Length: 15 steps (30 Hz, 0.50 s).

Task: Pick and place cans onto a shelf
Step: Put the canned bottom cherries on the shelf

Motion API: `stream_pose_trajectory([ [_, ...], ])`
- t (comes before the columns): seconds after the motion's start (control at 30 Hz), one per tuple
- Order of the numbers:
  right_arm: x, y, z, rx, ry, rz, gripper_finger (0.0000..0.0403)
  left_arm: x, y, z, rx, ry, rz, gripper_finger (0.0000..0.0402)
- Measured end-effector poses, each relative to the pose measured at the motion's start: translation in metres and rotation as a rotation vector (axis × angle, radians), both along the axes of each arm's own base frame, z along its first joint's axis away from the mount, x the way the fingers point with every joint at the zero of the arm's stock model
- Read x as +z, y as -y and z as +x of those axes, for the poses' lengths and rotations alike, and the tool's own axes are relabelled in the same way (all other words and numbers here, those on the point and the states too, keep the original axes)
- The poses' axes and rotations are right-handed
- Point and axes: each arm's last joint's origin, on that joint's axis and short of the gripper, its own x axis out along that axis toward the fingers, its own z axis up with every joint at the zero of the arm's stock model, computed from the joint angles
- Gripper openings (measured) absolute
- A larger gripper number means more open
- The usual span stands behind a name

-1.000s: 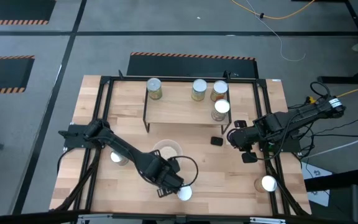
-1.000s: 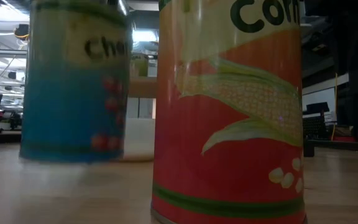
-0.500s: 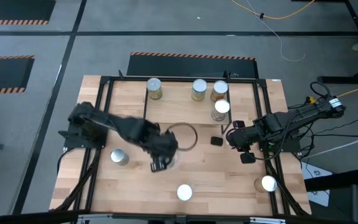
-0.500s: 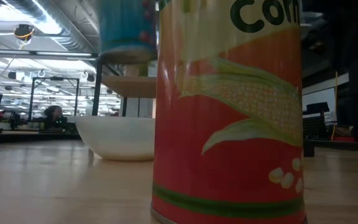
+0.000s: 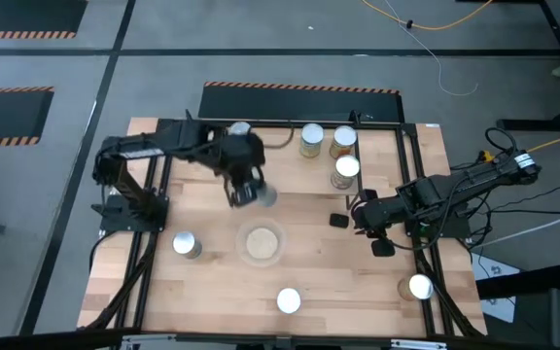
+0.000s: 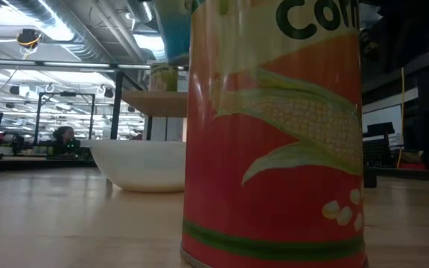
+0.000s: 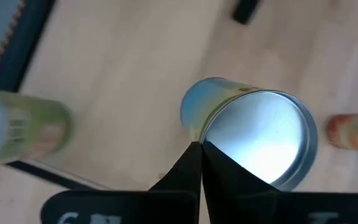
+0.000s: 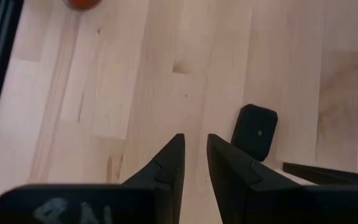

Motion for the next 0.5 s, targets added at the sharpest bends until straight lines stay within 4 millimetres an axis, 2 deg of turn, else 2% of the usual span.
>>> stream_pose_trajectory([
  [0.27,0.0,0.0,0.0,0.0,0.0,0.0,0.0074,-0.007,-0.054,-0.011,0.032,-0.111,-0.009,0.0],
  [0.5,0.0,0.0,0.0,0.003,0.001,-0.001,0.0074,-0.007,-0.076,-0.019,0.016,-0.139,0.023,0.0],
])
